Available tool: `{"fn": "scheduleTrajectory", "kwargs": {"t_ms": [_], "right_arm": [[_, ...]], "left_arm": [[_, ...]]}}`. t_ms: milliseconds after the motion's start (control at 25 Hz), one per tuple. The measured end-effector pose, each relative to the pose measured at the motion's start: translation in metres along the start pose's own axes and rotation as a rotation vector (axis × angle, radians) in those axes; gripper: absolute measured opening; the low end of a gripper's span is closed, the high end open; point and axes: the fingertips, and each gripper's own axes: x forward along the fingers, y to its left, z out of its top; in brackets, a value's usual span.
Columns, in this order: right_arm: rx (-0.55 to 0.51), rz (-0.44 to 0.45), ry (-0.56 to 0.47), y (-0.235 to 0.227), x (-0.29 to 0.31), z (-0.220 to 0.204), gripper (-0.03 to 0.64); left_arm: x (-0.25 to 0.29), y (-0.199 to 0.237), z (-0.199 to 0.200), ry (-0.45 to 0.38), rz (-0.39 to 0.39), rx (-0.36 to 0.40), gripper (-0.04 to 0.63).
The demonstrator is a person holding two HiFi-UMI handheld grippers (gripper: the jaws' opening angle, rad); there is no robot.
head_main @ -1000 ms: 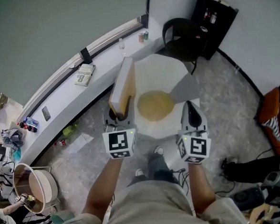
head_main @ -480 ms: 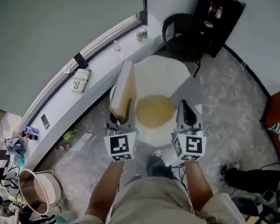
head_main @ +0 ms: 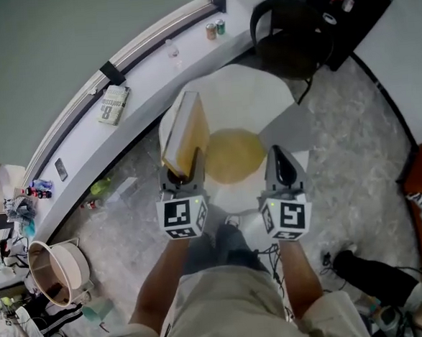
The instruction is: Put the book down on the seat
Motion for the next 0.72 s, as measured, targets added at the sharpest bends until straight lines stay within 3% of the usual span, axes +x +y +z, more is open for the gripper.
{"fn": "scheduleTrajectory", "kwargs": {"t_ms": [240, 400, 720], "right_arm": [[0.015, 0.022, 0.060, 0.011, 0.039, -0.049, 0.003], [-0.030, 0.045, 0.086, 0.028, 0.069, -0.088, 0.003], [-0.043, 0.043, 0.205, 0.052, 0.122, -0.184, 0.003]], "left_arm": [[0.044, 0.021, -0.053, 0.065, 0.003, -0.024, 0.150], [0.082, 0.042, -0.098, 0.101, 0.003, -0.044, 0.150], [0.148, 0.083, -0.204, 0.220, -0.006, -0.146, 0.150]]}}
